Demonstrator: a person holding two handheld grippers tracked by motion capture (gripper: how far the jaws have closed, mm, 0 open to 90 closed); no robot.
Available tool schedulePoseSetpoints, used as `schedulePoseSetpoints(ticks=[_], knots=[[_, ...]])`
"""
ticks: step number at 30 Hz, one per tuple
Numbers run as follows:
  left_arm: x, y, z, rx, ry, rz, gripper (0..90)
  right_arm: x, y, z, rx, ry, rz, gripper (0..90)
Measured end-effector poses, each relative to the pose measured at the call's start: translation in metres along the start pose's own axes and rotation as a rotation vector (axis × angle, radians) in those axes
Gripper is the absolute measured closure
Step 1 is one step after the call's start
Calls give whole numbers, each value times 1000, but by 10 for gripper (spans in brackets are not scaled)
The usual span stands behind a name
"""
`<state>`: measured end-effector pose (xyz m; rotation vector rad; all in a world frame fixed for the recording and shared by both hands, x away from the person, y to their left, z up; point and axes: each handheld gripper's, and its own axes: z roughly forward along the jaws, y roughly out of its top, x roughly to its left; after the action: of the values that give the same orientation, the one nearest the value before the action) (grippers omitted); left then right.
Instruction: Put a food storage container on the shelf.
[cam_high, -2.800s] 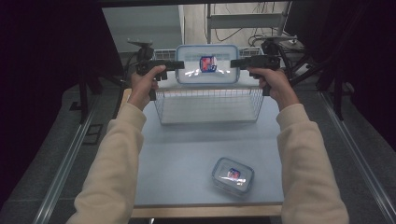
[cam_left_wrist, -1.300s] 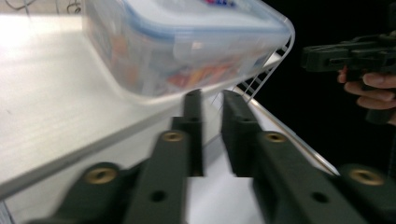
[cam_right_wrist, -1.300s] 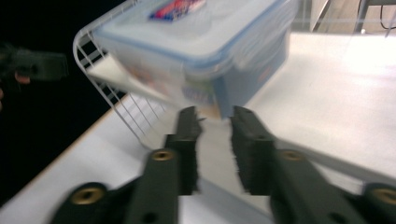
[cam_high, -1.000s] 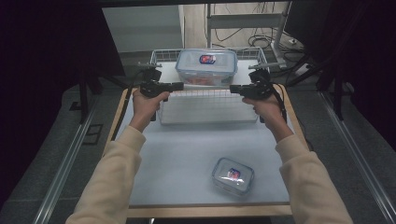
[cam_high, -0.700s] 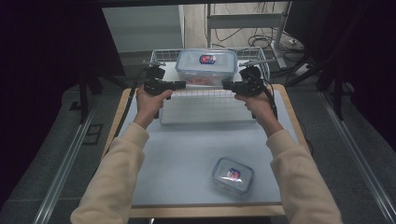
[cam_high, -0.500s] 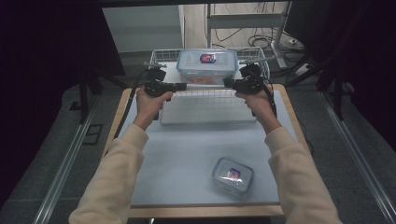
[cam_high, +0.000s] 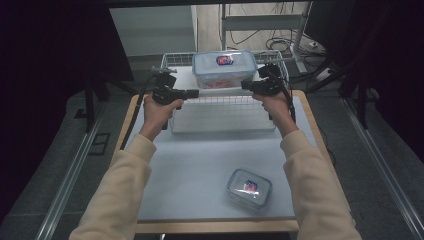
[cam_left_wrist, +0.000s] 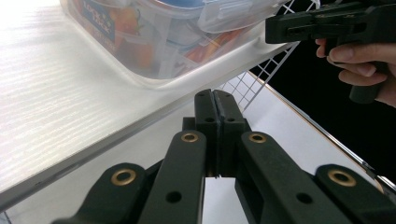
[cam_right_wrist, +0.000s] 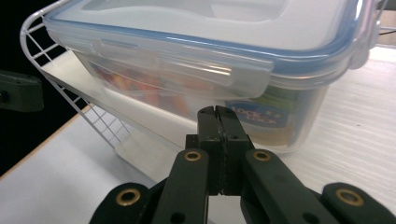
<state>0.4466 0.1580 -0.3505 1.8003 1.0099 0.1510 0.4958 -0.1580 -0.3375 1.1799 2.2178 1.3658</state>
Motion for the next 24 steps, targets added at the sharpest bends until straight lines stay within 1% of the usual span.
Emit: schedulePoseSetpoints(ticks=[4,6,10,13,14,16,18,20,24], knots=[[-2,-5,-3,-4,-7,-1,900,6,-3,-2,-1,17,-15,895],[-2,-9,-5,-3,-6,-4,900,8,-4,-6,-7,26,-19,896],[-4,-16,-10,-4,-5,-6,900,12,-10,-19,-19,39,-19,895],[-6,-22,-14,-5,-1,-11,900,14,-19,-31,-18,53,-22,895],[-7,-26,-16,-5,0,-15,900,15,-22,-35,-19,59,-25,895],[-9,-32,-19,1,-4,-7,900,16,-32,-45,-22,74,-26,895],[-11,-40,-22,-2,-7,-10,900,18,-42,-52,-19,81,-39,895],[-14,-50,-25,-1,-11,-12,900,19,-54,-59,-11,87,-50,895],[-20,-71,-32,-3,-25,-5,900,22,-79,-72,5,116,-60,894]])
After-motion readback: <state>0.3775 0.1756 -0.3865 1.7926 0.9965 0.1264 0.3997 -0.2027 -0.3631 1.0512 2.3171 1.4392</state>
